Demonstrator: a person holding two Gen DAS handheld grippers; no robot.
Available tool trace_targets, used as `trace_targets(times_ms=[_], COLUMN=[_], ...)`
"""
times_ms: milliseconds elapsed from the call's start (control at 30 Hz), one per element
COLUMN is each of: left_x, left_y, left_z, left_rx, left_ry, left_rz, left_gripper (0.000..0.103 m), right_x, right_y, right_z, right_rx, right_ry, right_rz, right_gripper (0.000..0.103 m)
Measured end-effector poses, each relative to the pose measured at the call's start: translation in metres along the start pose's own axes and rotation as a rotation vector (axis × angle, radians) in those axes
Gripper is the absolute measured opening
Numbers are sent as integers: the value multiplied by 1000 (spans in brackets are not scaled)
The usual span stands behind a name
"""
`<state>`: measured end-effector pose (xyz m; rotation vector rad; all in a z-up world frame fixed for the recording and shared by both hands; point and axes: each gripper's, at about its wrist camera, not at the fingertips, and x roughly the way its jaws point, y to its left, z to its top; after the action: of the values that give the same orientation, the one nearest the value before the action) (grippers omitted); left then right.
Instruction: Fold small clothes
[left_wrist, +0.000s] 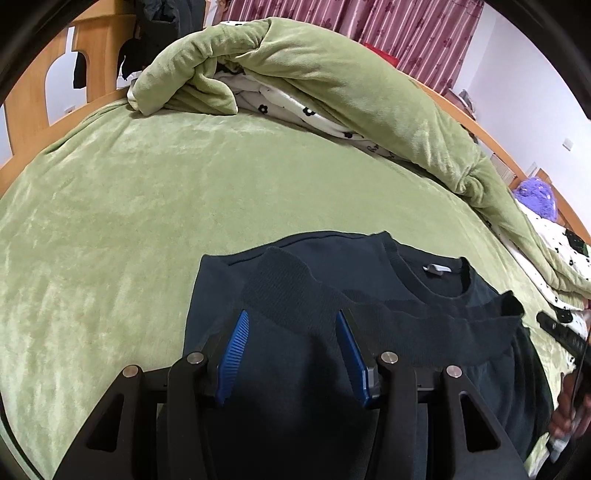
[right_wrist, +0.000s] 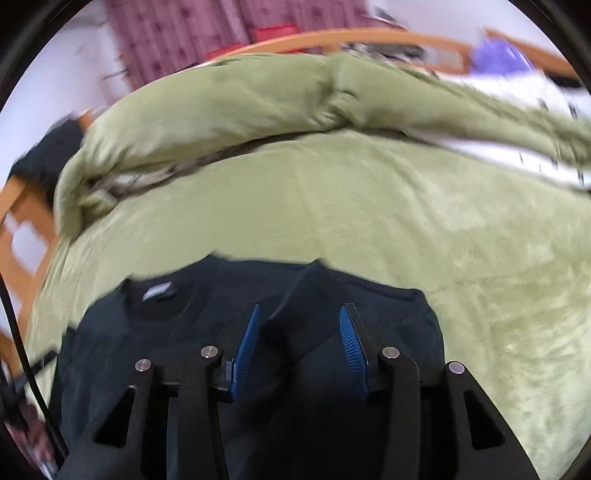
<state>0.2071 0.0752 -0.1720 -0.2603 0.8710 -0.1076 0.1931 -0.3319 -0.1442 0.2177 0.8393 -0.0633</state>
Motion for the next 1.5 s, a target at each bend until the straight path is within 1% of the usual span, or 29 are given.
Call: trace_targets(times_ms=[100,167,267,367,400,467,567,700,800,933,1067,1200,1333,1500], left_x=[-18,-28,-46,-64,-69,-77,-87,-99,-103,-104,-108,-107,-103,-92], left_y=[2,5,17,31,37,48,64,81,91,93,91,89,88,93], left_z=[-8,-14,-27,-41,-47,-58,-77,-104,-125,-143,-154,-165,-171,-169], left_rx=[14,20,2,-18,-30,-50,-75,-117,-155,-172,-194,-213,-232,-312], left_ry=[-29,-43,-52,-57,-57,-46,-29,-9,17,41,44,66,73,91], left_rz=[-2,4,12,23,24,25,35,23,7,-14,-43,-80,-96,-170], left_gripper=[55,56,57,59,60,60,60,60,60,60,60,60,60,61], right_x=[-19,-26,-30,-28,-27,-20,-8,-9,-16,-24,-35,-43,-50,-55], right_y=[26,50,86,113,118,130,133,135,136,138,138,133,130,126], right_z=[-28,-50,-78,-100,-106,-118,-129,-140,-148,-158,-166,-170,-173,-176], right_rx=[-54,-95,-157,-183,-188,-200,-197,-229,-234,-257,-278,-281,-281,-271], right_ry=[13,31,22,29,30,35,66,44,44,36,32,28,25,39], right_rz=[52,88,116,156,156,116,74,33,31,17,15,21,21,25], right_gripper=[44,44,44,44,44,44,44,44,44,44,44,43,43,43])
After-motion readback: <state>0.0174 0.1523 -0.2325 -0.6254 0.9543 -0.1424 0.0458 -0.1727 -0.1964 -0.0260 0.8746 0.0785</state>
